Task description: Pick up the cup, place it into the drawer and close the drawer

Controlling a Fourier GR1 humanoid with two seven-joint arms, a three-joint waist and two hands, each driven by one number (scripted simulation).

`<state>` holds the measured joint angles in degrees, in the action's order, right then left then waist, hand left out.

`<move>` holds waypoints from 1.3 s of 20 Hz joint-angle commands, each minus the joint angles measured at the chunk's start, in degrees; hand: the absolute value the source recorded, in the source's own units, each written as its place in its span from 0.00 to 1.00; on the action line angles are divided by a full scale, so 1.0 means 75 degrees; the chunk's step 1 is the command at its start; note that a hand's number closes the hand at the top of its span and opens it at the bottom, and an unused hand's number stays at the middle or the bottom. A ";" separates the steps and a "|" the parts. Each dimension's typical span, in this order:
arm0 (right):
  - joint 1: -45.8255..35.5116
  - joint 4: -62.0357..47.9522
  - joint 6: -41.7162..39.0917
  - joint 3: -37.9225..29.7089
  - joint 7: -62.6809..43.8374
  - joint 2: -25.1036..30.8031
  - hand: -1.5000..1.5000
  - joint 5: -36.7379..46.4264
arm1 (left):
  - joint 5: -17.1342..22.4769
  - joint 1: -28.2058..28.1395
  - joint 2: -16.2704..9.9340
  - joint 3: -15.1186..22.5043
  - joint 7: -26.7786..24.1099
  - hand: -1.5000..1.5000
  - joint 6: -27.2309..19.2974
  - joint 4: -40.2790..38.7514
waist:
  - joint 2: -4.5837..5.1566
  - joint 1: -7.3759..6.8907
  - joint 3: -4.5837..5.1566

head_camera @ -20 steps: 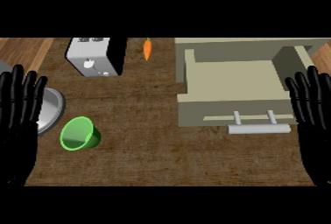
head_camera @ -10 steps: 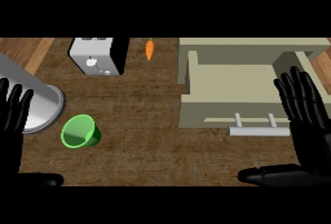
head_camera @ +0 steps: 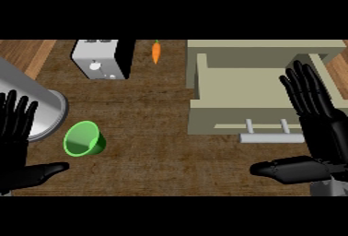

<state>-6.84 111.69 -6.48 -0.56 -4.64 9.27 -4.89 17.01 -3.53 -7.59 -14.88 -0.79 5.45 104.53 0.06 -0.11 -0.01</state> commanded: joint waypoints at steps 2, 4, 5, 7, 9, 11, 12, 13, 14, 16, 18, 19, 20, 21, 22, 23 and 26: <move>-0.0702 -0.0167 -0.0205 -0.0396 -0.0414 0.0229 0.00 -0.0322 | -0.0247 0.0407 -0.0038 -0.0169 -0.0316 0.00 -0.0083 -0.1214 | -0.0005 0.0017 0.0003; -0.0061 -0.0679 -0.0338 -0.0169 0.0888 -0.0085 0.00 0.0066 | -0.0398 -0.0001 -0.0003 -0.0153 -0.0704 0.00 0.0147 -0.1288 | -0.0004 0.0005 0.0001; -0.0968 -0.0644 -0.0263 -0.0457 -0.0121 0.0237 0.00 -0.0251 | -0.0172 -0.0092 -0.0277 -0.0532 -0.1328 0.00 0.0681 -0.2083 | 0.0003 -0.0009 0.0006; -0.0489 -0.0440 -0.0119 -0.0147 0.0114 -0.0045 0.00 0.0125 | -0.0434 -0.0322 -0.0067 -0.0420 -0.1560 0.00 0.0539 -0.2184 | -0.0007 -0.0004 0.0003; -0.0770 -0.0668 -0.0217 -0.0429 0.0287 0.0069 0.00 -0.0044 | -0.0597 -0.0075 -0.0062 -0.0347 -0.1678 0.00 0.0514 -0.2883 | -0.0004 0.0003 0.0003; -0.0976 -0.0359 0.0140 -0.0102 -0.0479 -0.0084 0.00 0.0290 | -0.0808 0.0270 -0.0105 -0.0434 -0.2112 0.00 0.0374 -0.3586 | -0.0005 0.0013 0.0005; -0.0588 -0.0473 -0.0175 -0.0297 0.0180 0.0001 0.00 0.0094 | -0.0575 0.0504 -0.0545 -0.0862 -0.2422 0.00 0.0752 -0.4448 | 0.0001 0.0036 0.0005; -0.0609 -0.0220 0.0033 -0.0063 -0.0191 -0.0140 0.00 0.0299 | -0.0762 0.0230 -0.0344 -0.0717 -0.2793 0.00 0.0741 -0.4493 | -0.0005 0.0024 0.0005; -0.1019 -0.0423 -0.0041 -0.0508 -0.0319 0.0030 0.00 -0.0040 | -0.0725 0.0571 -0.0421 -0.0669 -0.2187 0.00 0.0483 -0.4353 | -0.0006 0.0016 0.0003; -0.0737 -0.0652 -0.0479 -0.0696 0.0198 0.0249 0.00 -0.0217 | -0.1024 0.0902 -0.0394 -0.0678 -0.3100 0.00 0.0498 -0.5523 | 0.0000 0.0041 0.0004; -0.0833 -0.0599 -0.0270 -0.0489 0.0060 0.0019 0.00 -0.0013 | -0.1061 0.0739 -0.0285 -0.0506 -0.3242 0.00 0.0571 -0.5605 | -0.0006 0.0017 0.0003; -0.0835 -0.0692 -0.0373 -0.0676 0.0191 0.0174 0.00 -0.0119 | -0.1252 0.1506 -0.0623 -0.0771 -0.3911 0.00 0.0627 -0.7074 | 0.0011 0.0072 0.0008; -0.1145 -0.1258 -0.0443 -0.0723 0.0319 0.0185 0.00 -0.0156 | -0.1100 0.1233 -0.0686 -0.0899 -0.4319 0.00 0.0941 -0.7298 | 0.0014 0.0034 0.0008; -0.0881 -0.0395 -0.0399 -0.0744 -0.0277 0.0270 0.00 -0.0276 | -0.1076 0.1516 -0.0865 -0.1040 -0.4388 0.00 0.0901 -0.7790 | 0.0003 0.0067 0.0009; -0.1031 -0.0845 -0.0400 -0.0860 0.0011 0.0221 0.00 -0.0299 | -0.1340 0.1560 -0.0692 -0.0855 -0.4620 0.00 0.0603 -0.7953 | 0.0004 0.0047 0.0006; -0.0470 0.0004 -0.0365 -0.0688 -0.0167 0.0155 0.00 -0.0217 | -0.1290 0.2000 -0.1040 -0.0986 -0.4580 0.00 0.0738 -0.8458 | 0.0000 0.0084 0.0008; -0.1071 -0.0168 -0.0130 -0.0580 -0.0585 0.0086 0.00 -0.0073 | -0.1411 0.2333 -0.1039 -0.0984 -0.5312 0.00 0.0659 -0.9542 | 0.0003 0.0061 0.0009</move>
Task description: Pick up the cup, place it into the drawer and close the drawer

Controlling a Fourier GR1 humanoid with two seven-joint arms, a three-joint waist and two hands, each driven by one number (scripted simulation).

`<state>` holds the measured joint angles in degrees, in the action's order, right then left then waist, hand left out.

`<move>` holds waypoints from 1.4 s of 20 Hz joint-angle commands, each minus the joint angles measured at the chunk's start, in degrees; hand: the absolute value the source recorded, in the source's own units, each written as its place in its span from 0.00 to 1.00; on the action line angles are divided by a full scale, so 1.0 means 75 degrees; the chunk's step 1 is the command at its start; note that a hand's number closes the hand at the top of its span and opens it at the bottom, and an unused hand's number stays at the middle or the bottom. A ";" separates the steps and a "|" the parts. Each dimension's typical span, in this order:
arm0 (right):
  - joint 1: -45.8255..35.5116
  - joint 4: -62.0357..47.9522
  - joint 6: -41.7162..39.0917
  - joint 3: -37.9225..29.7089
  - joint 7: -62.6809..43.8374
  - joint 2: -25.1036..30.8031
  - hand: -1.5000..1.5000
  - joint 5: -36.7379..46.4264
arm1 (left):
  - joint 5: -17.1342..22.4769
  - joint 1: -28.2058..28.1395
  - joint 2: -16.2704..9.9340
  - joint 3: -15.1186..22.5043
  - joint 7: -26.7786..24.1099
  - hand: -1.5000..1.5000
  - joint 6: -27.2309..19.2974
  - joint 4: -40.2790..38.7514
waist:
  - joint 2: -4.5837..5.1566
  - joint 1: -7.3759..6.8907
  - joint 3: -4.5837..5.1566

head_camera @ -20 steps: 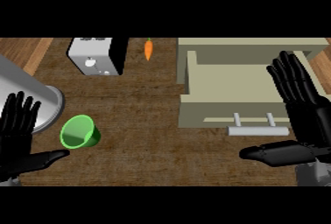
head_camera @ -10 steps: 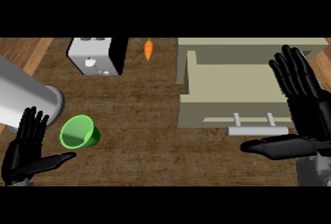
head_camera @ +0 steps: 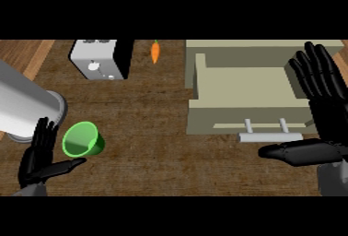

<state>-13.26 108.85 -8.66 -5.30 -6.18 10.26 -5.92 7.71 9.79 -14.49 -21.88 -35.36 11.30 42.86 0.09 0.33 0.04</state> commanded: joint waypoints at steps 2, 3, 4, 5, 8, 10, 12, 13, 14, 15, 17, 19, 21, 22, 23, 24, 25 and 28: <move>-0.0094 -0.0018 -0.0060 -0.0132 -0.0215 0.0070 0.00 -0.0114 | -0.0337 0.0638 0.0164 0.0038 -0.1497 0.00 -0.0233 -0.1853 | 0.0004 0.0019 0.0004; -0.0166 -0.0571 -0.0140 -0.0173 0.0370 0.0006 0.00 -0.0027 | -0.0305 0.0613 -0.0186 -0.0029 -0.1769 0.00 0.0117 -0.2234 | 0.0006 -0.0004 0.0002; -0.0548 -0.0104 -0.0111 -0.0218 -0.0577 0.0242 0.00 -0.0257 | -0.0408 0.0773 -0.0136 -0.0090 -0.2219 0.00 0.0130 -0.2828 | 0.0018 0.0045 0.0012; -0.0127 -0.0299 -0.0332 -0.0327 0.0193 0.0188 0.00 -0.0301 | -0.0461 0.0948 -0.0328 -0.0174 -0.2510 0.00 0.0025 -0.3226 | 0.0021 0.0051 0.0010; -0.0170 -0.0028 -0.0096 -0.0131 -0.0187 0.0013 0.00 -0.0182 | -0.0497 0.1116 -0.0133 -0.0102 -0.3039 0.00 -0.0060 -0.3626 | 0.0016 0.0044 0.0010; -0.0530 -0.0429 -0.0095 -0.0133 -0.0079 0.0112 0.00 0.0016 | -0.0588 0.1140 -0.0207 -0.0063 -0.3439 0.00 0.0053 -0.3943 | 0.0029 0.0042 0.0014; -0.0559 -0.0184 -0.0412 -0.0528 -0.0407 0.0430 0.00 -0.0601 | -0.0390 0.1373 -0.0692 -0.0308 -0.3163 0.00 0.0456 -0.4184 | 0.0052 0.0119 0.0026; 0.0189 -0.0208 -0.0603 -0.0434 0.0184 0.0349 0.00 -0.0386 | -0.0502 0.1517 -0.0235 -0.0168 -0.3158 0.00 0.0029 -0.4271 | 0.0042 0.0120 0.0018; -0.0362 0.0004 -0.0195 -0.0303 -0.0279 0.0167 0.00 -0.0336 | -0.0610 0.1509 -0.0115 -0.0107 -0.3480 0.00 -0.0190 -0.4272 | 0.0046 0.0118 0.0024; -0.0157 -0.0570 -0.0388 -0.0241 0.0435 0.0119 0.00 -0.0089 | -0.0507 0.1505 -0.0191 -0.0143 -0.3414 0.00 -0.0079 -0.4206 | 0.0033 0.0053 0.0013; -0.0094 -0.0015 -0.0274 -0.0181 -0.0178 0.0112 0.00 -0.0233 | -0.0526 0.1613 -0.0490 -0.0199 -0.3398 0.00 0.0176 -0.4394 | 0.0045 0.0124 0.0023; -0.0428 -0.0361 -0.0310 -0.0319 -0.0182 0.0240 0.00 -0.0271 | -0.0662 0.1545 -0.0091 -0.0002 -0.3632 0.00 0.0025 -0.4249 | 0.0035 0.0066 0.0016; -0.0189 0.0067 -0.0213 -0.0273 -0.0288 0.0153 0.00 -0.0271 | -0.0566 0.1698 -0.0326 -0.0160 -0.3464 0.00 0.0250 -0.4459 | 0.0055 0.0165 0.0029; 0.0008 -0.0480 -0.0475 -0.0309 0.0418 0.0143 0.00 -0.0220 | -0.0603 0.1687 -0.0463 -0.0147 -0.3458 0.00 0.0247 -0.4474 | 0.0073 0.0148 0.0027; -0.0601 -0.0460 -0.0145 -0.0413 -0.0144 0.0171 0.00 -0.0257 | -0.0637 0.1666 -0.0350 -0.0077 -0.3552 0.00 0.0267 -0.4394 | 0.0050 0.0090 0.0022; -0.0359 -0.0196 -0.0451 -0.0461 -0.0309 0.0380 0.00 -0.0484 | -0.0595 0.1925 -0.0291 -0.0125 -0.3312 0.00 0.0185 -0.4450 | 0.0055 0.0151 0.0027; -0.0863 -0.0393 -0.0191 -0.0286 -0.0488 0.0326 0.00 -0.0180 | -0.0559 0.1982 -0.0286 -0.0154 -0.3256 0.00 0.0298 -0.4468 | 0.0065 0.0121 0.0031; -0.0399 -0.0469 -0.0198 -0.0103 0.0091 0.0021 0.00 -0.0006 | -0.0541 0.2186 -0.0214 -0.0143 -0.3063 0.00 0.0554 -0.4485 | 0.0066 0.0139 0.0027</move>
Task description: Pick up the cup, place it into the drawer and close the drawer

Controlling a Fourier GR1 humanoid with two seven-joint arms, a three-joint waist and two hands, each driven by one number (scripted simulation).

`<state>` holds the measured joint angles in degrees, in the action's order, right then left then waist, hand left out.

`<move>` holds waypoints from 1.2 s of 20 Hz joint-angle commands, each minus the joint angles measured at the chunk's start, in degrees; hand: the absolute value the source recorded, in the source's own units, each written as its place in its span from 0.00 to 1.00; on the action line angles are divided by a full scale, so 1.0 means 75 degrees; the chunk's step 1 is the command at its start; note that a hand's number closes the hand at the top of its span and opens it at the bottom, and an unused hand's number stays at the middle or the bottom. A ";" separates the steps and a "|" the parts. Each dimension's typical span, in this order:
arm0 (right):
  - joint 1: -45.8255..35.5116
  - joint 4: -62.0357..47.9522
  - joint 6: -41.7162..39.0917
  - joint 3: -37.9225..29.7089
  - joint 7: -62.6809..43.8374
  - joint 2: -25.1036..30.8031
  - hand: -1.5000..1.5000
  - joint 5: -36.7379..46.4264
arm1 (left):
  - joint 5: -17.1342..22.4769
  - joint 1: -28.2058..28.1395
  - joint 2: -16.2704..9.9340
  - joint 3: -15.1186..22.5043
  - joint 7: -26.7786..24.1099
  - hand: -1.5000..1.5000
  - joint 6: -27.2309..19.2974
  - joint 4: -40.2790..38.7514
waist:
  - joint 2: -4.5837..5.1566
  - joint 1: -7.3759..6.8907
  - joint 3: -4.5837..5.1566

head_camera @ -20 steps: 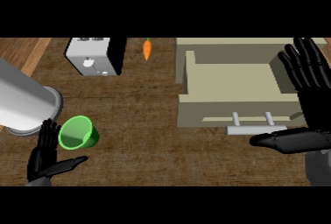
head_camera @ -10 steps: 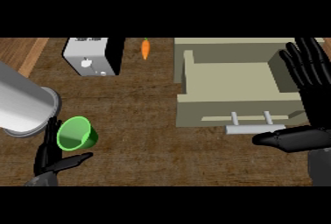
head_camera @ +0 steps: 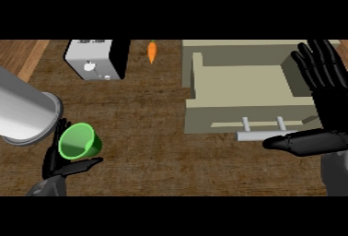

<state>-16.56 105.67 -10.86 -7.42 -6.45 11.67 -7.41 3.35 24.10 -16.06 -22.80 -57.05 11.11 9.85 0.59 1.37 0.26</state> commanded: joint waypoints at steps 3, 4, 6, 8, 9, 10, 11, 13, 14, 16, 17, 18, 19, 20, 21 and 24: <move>-0.0234 -0.0346 0.0114 0.0109 -0.0025 -0.0064 0.00 0.0206 | 0.0047 0.0220 0.0083 0.0048 -0.0396 1.00 0.1318 0.0097 | 0.0011 -0.0024 0.0003; -0.0143 -0.0001 0.0063 0.0079 -0.0019 -0.0050 0.00 0.0081 | 0.0073 0.0258 0.0123 0.0049 -0.0412 1.00 0.1553 0.0138 | 0.0006 0.0043 0.0009; -0.0138 0.0104 0.0078 -0.0170 -0.0209 0.0093 0.00 -0.0076 | -0.0094 0.0199 0.0275 0.0145 -0.0986 1.00 0.0738 0.0361 | 0.0006 0.0075 0.0008; -0.0157 -0.0110 0.0043 0.0113 -0.0037 -0.0065 0.00 0.0089 | -0.0057 0.0104 0.0108 0.0007 -0.1330 1.00 0.0029 0.0533 | 0.0031 0.0008 0.0007; -0.0030 0.0063 -0.0103 -0.0277 -0.0209 0.0253 0.00 -0.0185 | -0.0048 0.0166 0.0379 -0.0059 -0.1434 1.00 -0.0864 0.0653 | -0.0002 0.0059 -0.0003; 0.0226 0.0202 -0.0165 -0.0090 -0.0019 0.0127 0.00 -0.0113 | -0.0092 -0.0016 0.0320 -0.0058 -0.1732 1.00 -0.0962 0.0732 | -0.0006 0.0049 -0.0004; -0.0097 0.0170 -0.0046 -0.0141 -0.0357 0.0198 0.00 -0.0127 | -0.0190 0.0018 0.0166 -0.0043 -0.1724 1.00 -0.1434 0.0812 | -0.0005 0.0021 -0.0001; -0.0033 -0.0196 -0.0177 -0.0260 0.0159 0.0148 0.00 -0.0204 | -0.0020 0.0059 0.0470 -0.0221 -0.2081 1.00 -0.1267 0.0785 | 0.0029 0.0013 0.0000; -0.0192 -0.0167 -0.0097 -0.0171 -0.0076 0.0150 0.00 -0.0137 | 0.0150 0.0162 0.0360 -0.0296 -0.1963 1.00 -0.0465 0.0859 | 0.0001 -0.0038 -0.0002; -0.0043 0.0017 -0.0034 -0.0069 -0.0100 0.0066 0.00 -0.0048 | 0.0214 0.0347 0.0293 -0.0346 -0.1933 1.00 -0.0262 0.0943 | 0.0002 0.0009 0.0001; -0.0298 -0.0184 -0.0187 -0.0335 -0.0213 0.0291 0.00 -0.0337 | 0.0254 0.0747 0.0291 -0.0342 -0.1512 1.00 -0.0226 0.0980 | -0.0001 0.0009 -0.0005; 0.0070 0.0360 0.0060 0.0090 -0.0386 -0.0082 0.00 -0.0102 | 0.0175 0.0678 0.0700 -0.0247 -0.1775 1.00 -0.0474 0.0971 | -0.0023 0.0045 -0.0005; 0.0239 0.0163 -0.0150 -0.0171 -0.0025 0.0070 0.00 -0.0231 | 0.0246 0.0854 0.0582 -0.0312 -0.1619 1.00 -0.0488 0.1029 | -0.0022 0.0025 -0.0013; -0.0270 0.0091 0.0133 -0.0151 -0.0345 0.0057 0.00 -0.0107 | 0.0067 0.0719 0.1057 -0.0095 -0.1962 1.00 -0.0571 0.1052 | -0.0020 -0.0017 -0.0010; 0.0428 -0.0101 -0.0169 -0.0117 0.0497 0.0010 0.00 0.0075 | 0.0093 0.0781 0.1096 -0.0097 -0.1881 1.00 -0.0566 0.1090 | -0.0019 -0.0015 -0.0019; 0.0186 -0.0043 -0.0065 0.0004 0.0115 -0.0002 0.00 0.0087 | 0.0021 0.1113 0.1227 0.0168 -0.1576 1.00 0.0050 0.1342 | -0.0040 -0.0044 -0.0020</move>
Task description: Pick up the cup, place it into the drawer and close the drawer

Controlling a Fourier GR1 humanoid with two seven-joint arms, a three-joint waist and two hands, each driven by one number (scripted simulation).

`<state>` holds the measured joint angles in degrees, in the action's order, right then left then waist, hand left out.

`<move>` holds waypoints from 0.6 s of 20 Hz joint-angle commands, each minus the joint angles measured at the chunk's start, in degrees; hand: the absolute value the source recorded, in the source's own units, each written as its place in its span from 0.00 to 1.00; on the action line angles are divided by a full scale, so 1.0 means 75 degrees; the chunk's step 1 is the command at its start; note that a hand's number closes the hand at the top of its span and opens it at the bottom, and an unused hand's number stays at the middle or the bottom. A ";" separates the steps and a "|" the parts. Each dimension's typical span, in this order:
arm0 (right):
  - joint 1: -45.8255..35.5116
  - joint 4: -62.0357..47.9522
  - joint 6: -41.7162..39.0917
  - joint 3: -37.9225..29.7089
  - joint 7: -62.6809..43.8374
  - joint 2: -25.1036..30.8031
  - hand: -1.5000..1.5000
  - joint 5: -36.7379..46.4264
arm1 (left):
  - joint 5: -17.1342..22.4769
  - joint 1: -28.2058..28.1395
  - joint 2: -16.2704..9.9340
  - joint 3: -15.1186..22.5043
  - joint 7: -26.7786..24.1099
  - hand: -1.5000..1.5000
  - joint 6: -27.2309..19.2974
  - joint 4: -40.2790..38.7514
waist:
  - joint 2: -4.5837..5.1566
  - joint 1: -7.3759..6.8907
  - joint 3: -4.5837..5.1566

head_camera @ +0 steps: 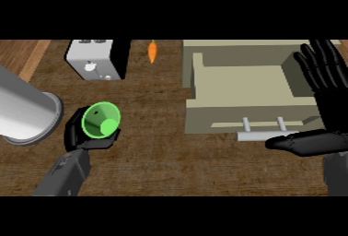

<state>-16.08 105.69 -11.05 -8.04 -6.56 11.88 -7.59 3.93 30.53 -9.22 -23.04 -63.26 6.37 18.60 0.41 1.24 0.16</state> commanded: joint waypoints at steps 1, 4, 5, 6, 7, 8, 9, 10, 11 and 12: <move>0.0213 -0.0071 -0.0082 -0.0053 0.0241 0.0005 0.00 0.0020 | -0.0117 0.0292 0.0309 0.0335 -0.0613 1.00 0.0719 0.0413 | -0.0044 -0.0081 -0.0016; -0.0039 -0.0052 -0.0122 -0.0252 -0.0114 0.0236 0.00 -0.0150 | -0.0278 0.0737 0.0452 0.0680 0.0085 1.00 0.0473 0.0850 | -0.0073 -0.0145 -0.0022; -0.0039 -0.0068 -0.0151 -0.0234 -0.0189 0.0306 0.00 -0.0093 | -0.0323 0.0818 0.0508 0.0798 0.0279 1.00 0.0504 0.0948 | -0.0072 -0.0147 -0.0022; 0.0229 0.0248 -0.0033 -0.0060 -0.0182 0.0089 0.00 -0.0016 | -0.0210 0.1251 0.0611 0.0759 0.0668 1.00 0.0224 0.1300 | -0.0110 -0.0158 -0.0028; 0.0166 -0.0415 -0.0147 -0.0082 0.0385 0.0065 0.00 0.0128 | -0.0163 0.1238 0.0468 0.0807 0.0762 1.00 0.0490 0.1563 | -0.0091 -0.0244 -0.0031; 0.0331 0.0195 0.0277 0.0229 0.0098 -0.0250 0.00 0.0445 | -0.0172 0.1255 0.0704 0.0932 0.1112 1.00 0.0225 0.1893 | -0.0121 -0.0240 -0.0030; 0.0383 0.0384 -0.0233 -0.0442 -0.0136 0.0343 0.00 -0.0305 | -0.0219 0.1221 0.0695 0.1047 0.1278 1.00 0.0281 0.1980 | -0.0106 -0.0165 -0.0027; 0.0071 -0.0171 -0.0108 -0.0485 0.0108 0.0258 0.00 -0.0200 | -0.0219 0.1626 0.0775 0.1120 0.1772 1.00 0.0013 0.2355 | -0.0123 -0.0261 -0.0035; 0.0175 0.0325 0.0145 -0.0052 -0.0360 0.0010 0.00 0.0041 | -0.0194 0.1737 0.0897 0.1249 0.2140 1.00 0.0174 0.2516 | -0.0137 -0.0242 -0.0029; 0.0215 0.0111 -0.0052 -0.0347 -0.0118 0.0229 0.00 -0.0101 | -0.0245 0.1910 0.0924 0.1355 0.2258 1.00 0.0185 0.2616 | -0.0114 -0.0204 -0.0029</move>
<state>-14.64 106.42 -11.25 -9.57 -7.04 12.85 -7.85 2.39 41.00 -3.92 -15.42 -52.03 7.61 33.23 -0.38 -0.23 -0.04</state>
